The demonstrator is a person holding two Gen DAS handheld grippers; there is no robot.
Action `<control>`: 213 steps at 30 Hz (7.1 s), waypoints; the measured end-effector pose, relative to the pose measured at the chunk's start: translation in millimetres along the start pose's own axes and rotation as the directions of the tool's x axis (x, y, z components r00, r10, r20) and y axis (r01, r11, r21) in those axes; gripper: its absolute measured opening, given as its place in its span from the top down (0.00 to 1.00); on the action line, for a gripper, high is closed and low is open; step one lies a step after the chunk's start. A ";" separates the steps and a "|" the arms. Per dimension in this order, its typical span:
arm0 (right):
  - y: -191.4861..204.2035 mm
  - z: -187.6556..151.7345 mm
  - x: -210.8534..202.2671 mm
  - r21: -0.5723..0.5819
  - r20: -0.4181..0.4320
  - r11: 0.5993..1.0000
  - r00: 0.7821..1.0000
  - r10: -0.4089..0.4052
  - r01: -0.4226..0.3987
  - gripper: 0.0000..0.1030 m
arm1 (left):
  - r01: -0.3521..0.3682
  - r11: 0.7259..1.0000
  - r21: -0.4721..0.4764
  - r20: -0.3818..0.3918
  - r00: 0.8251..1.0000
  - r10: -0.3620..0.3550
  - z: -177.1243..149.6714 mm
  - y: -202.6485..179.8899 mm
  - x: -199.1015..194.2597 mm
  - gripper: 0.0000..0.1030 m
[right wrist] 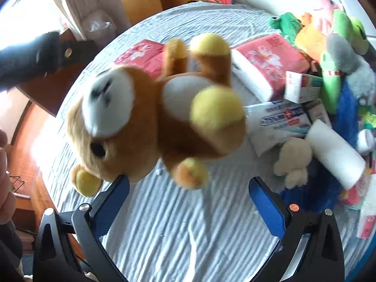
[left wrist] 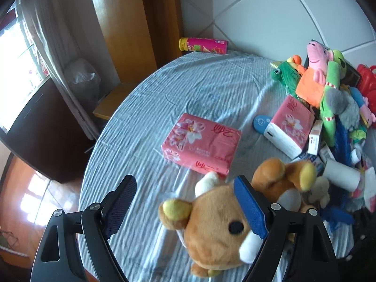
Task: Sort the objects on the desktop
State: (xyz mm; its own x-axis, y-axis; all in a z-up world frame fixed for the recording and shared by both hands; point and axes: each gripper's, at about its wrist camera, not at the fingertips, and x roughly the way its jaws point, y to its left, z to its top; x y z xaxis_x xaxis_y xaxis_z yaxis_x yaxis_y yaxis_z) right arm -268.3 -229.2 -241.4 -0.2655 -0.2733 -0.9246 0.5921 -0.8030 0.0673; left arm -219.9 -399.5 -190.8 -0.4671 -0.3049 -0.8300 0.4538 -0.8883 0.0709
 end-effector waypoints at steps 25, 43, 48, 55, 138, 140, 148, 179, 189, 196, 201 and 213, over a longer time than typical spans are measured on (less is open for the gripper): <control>-30.9 -25.3 0.5 -0.175 -0.016 0.973 0.989 0.149 -0.150 0.49 | -0.177 0.973 -0.152 -0.072 0.983 0.167 -132.0 -24.1 -25.5 0.17; -21.9 -15.2 28.2 -0.139 -0.024 0.979 0.989 0.147 -0.149 0.56 | -0.069 0.991 -0.111 -0.065 0.996 0.062 -117.8 -26.6 34.7 0.38; -26.9 -6.7 35.2 -0.125 -0.025 0.982 0.989 0.143 -0.145 0.62 | 0.013 0.995 -0.100 -0.062 0.998 -0.019 -108.2 -35.9 43.2 0.73; -31.4 -4.2 34.1 -0.116 -0.030 0.984 0.991 0.133 -0.136 0.66 | -0.022 0.997 -0.081 -0.036 0.999 0.019 -100.9 -44.6 43.1 0.80; -166.0 -128.4 -433.5 0.436 0.640 0.755 0.422 -0.642 0.489 0.75 | 0.470 0.723 0.507 0.492 0.531 -0.690 -4.7 -330.9 -311.0 0.74; -192.3 -154.8 -461.7 0.486 0.620 0.707 0.368 -0.694 0.514 0.75 | 0.474 0.688 0.550 0.480 0.495 -0.724 -14.7 -370.5 -338.1 0.74; -301.4 -258.2 -542.4 0.585 0.542 0.591 0.275 -0.794 0.555 0.75 | 0.489 0.604 0.630 0.378 0.487 -0.787 -72.6 -507.6 -413.1 0.74; -520.7 -354.2 -497.8 0.578 0.278 0.710 0.720 -0.636 0.403 0.75 | 0.342 0.655 0.674 0.123 0.822 -0.556 -174.3 -657.3 -418.0 0.39; -504.3 -380.7 -503.1 0.635 0.279 0.654 0.668 -0.690 0.410 0.07 | 0.367 0.694 0.619 0.205 0.777 -0.595 -172.6 -622.1 -425.8 0.19; -460.8 -385.9 -508.3 0.644 0.318 0.653 0.636 -0.703 0.399 0.05 | 0.380 0.737 0.559 0.264 0.761 -0.592 -160.8 -567.0 -428.9 0.18; -412.4 -382.3 -503.1 0.643 0.329 0.656 0.630 -0.703 0.396 0.05 | 0.341 0.764 0.549 0.304 0.770 -0.561 -160.3 -520.6 -433.0 0.18; -271.8 -365.5 -472.7 0.599 0.371 0.712 0.660 -0.653 0.367 0.05 | 0.376 0.807 0.455 0.281 0.799 -0.531 -170.0 -365.3 -410.7 0.18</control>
State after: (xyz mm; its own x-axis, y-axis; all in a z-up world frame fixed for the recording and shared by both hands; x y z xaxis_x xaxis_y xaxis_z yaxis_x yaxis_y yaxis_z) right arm -25.6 311.8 40.2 -0.8445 0.1471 -0.5150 -0.1314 -0.9891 -0.0671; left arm -64.8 108.6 30.1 -0.8279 0.1313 -0.5453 -0.1543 -0.9880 -0.0036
